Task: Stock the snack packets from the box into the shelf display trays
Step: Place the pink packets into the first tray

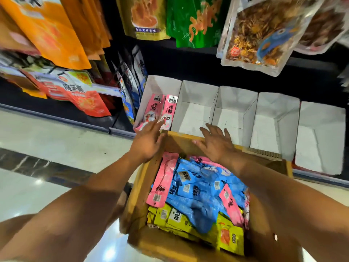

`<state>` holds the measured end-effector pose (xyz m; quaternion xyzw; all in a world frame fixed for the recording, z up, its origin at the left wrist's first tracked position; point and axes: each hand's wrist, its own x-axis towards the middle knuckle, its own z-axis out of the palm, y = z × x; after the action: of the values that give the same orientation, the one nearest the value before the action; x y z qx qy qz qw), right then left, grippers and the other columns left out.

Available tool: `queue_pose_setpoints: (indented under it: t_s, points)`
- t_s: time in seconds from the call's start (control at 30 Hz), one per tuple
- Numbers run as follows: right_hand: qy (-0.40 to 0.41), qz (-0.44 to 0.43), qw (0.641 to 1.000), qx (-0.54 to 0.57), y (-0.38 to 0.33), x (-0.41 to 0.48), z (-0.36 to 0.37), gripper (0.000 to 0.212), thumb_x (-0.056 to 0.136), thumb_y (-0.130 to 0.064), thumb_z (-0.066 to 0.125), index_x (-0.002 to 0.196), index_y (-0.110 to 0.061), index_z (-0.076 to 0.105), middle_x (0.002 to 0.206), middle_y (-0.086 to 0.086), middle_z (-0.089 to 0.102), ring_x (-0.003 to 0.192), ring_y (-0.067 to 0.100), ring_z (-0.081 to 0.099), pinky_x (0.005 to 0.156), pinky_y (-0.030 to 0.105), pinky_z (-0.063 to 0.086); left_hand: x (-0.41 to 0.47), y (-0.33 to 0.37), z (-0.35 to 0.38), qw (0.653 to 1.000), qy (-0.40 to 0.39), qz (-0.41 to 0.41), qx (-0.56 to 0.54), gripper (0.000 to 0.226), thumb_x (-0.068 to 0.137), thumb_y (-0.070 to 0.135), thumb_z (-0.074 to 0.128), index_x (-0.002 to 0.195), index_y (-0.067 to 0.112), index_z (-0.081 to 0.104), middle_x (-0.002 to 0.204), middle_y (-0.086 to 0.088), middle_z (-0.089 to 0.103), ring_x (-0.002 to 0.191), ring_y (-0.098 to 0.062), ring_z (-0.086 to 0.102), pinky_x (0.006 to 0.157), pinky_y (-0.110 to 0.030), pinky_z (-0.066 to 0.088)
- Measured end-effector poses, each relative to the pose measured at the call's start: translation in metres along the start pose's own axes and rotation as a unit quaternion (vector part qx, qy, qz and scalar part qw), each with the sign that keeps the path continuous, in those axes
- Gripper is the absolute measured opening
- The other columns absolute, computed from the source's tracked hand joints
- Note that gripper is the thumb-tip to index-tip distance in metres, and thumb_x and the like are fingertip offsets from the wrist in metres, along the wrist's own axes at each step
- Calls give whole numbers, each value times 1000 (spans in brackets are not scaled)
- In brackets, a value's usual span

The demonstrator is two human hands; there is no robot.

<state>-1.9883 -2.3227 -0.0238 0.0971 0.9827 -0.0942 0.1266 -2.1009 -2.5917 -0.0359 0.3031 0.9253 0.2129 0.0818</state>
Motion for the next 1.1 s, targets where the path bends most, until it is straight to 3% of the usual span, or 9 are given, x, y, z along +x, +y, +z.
queue_pose_setpoints:
  t_s: [0.2, 0.37, 0.53, 0.67, 0.8, 0.97, 1.1]
  points:
    - [49, -50, 997, 32, -15, -67, 10, 63, 100, -61, 34, 153, -26, 33, 162, 1, 27, 148, 26, 22, 120, 47, 17, -97, 15, 21, 995, -28, -41, 86, 68, 97, 47, 36, 160, 22, 28, 166, -14, 28, 149, -43, 30, 115, -57, 37]
    - [59, 26, 992, 106, 5, -117, 48, 53, 98, -47, 50, 144, -22, 45, 146, 3, 45, 133, 28, 42, 105, 44, 38, -151, 25, 32, 992, -42, -67, 94, 72, 92, 42, 30, 161, 20, 30, 169, -17, 20, 154, -42, 23, 117, -58, 35]
    - [-55, 170, 976, 125, 39, -158, 109, 46, 93, -40, 55, 128, -12, 49, 125, 17, 57, 117, 39, 57, 93, 47, 50, -168, 30, 41, 991, -8, -80, 104, 74, 90, 33, 50, 160, 24, 29, 170, -13, 18, 152, -38, 28, 116, -53, 39]
    - [-155, 204, 962, 101, 51, -176, 141, 52, 86, -39, 61, 127, -10, 45, 127, 16, 57, 120, 37, 57, 97, 45, 47, -167, 28, 43, 992, -6, -81, 94, 82, 88, 41, 60, 160, 32, 22, 172, -7, 9, 151, -33, 31, 111, -50, 44]
    - [-174, 207, 956, 118, 53, -170, 151, 51, 89, -40, 61, 126, -10, 43, 125, 15, 56, 115, 37, 60, 99, 48, 46, -166, 27, 45, 994, 5, -76, 83, 78, 92, 49, 59, 160, 32, 24, 171, -7, 8, 147, -35, 35, 110, -50, 43]
    - [-129, 206, 966, 91, 55, -163, 149, 29, 98, -27, 46, 119, -7, 49, 116, 18, 66, 105, 38, 65, 76, 40, 50, -164, 29, 43, 992, 0, -78, 96, 76, 94, 52, 56, 160, 31, 24, 172, -8, 5, 149, -34, 32, 114, -48, 39]
    - [-103, 214, 968, 77, 62, -164, 131, 26, 101, -20, 42, 121, -6, 51, 111, 21, 69, 102, 39, 68, 77, 41, 52, -164, 28, 43, 992, -2, -81, 100, 74, 95, 57, 47, 160, 30, 23, 172, -8, 5, 150, -34, 30, 114, -51, 40]
